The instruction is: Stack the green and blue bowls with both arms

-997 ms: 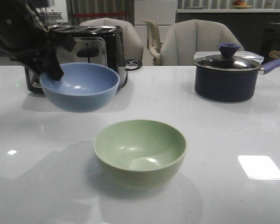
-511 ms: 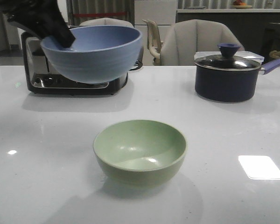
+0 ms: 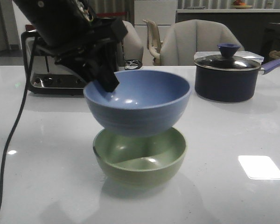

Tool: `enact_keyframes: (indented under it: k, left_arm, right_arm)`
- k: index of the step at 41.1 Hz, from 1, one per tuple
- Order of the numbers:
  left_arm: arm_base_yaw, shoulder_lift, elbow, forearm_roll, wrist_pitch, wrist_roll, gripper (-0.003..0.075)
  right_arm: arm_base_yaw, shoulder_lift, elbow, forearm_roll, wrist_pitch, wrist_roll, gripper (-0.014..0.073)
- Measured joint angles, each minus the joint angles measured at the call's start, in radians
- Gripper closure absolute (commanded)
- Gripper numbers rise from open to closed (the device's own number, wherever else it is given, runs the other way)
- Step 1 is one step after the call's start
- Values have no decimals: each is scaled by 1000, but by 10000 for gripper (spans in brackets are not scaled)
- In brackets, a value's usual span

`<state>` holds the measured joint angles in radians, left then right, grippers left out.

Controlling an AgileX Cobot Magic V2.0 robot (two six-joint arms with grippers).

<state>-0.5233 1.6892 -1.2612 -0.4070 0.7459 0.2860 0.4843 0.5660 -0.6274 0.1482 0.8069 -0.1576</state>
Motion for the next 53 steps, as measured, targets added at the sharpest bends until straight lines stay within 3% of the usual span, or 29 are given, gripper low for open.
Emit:
enact_keyframes:
  k: [8,11,17,20,33,45,53]
  left_arm:
    - [0,79,0,-12,-26,0,601]
    - [0,98,0,-14,-38,0,525]
    - [0,106,0,-19,-57,0,262]
    - [0,106,0,-22,-59,0,193]
    - [0,11,0,-22,-53,0,262]
    - [0,-272,6,-8,20,1,281]
    - [0,-454,96,32,39,3,281]
  right_arm:
    - [0,0,0,0,2,0,172]
    - [0,0,0,0,2,0,172]
    - [0,0,0,0,6,0,172]
    - [0,0,0,0,6,0,172]
    - [0,0,0,0,6,0,172]
    - [0,0,0,0,6,0,172]
    - [0,0,0,0,6,0,172]
